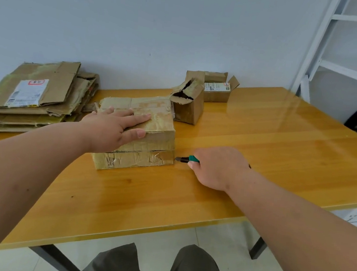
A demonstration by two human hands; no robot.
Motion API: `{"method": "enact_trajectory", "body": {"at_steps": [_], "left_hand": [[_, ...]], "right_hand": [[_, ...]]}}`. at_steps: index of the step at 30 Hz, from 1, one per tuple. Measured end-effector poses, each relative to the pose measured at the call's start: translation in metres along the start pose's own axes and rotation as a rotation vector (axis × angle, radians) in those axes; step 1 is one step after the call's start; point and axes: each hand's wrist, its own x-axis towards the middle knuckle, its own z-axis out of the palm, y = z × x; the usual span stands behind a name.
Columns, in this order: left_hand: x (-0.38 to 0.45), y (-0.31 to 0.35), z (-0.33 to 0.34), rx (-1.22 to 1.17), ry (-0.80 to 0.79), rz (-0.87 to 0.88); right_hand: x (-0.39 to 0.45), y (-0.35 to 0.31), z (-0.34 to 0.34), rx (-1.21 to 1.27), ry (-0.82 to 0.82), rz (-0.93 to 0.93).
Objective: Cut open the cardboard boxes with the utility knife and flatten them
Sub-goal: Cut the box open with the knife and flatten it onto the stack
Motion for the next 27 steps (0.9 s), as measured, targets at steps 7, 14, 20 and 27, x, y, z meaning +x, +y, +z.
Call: {"method": "enact_trajectory", "body": {"at_steps": [7,14,20,27], "left_hand": [[0.0030,-0.0047,0.0018,-0.008,0.011,0.016],[0.0040,-0.0060,0.0023,-0.009,0.009,0.019],[0.0022,-0.0041,0.0013,-0.012,0.004,0.009],[0.0020,-0.0026,0.0004,-0.013,-0.001,0.013]], "right_hand": [[0.0047,0.0050,0.0029,0.020,-0.001,0.012],[0.0056,0.0023,0.0031,0.196,0.160,0.006],[0.0049,0.0015,0.0016,0.237,0.168,0.017],[0.0074,-0.0008,0.0008,0.270,0.203,-0.008]]}}
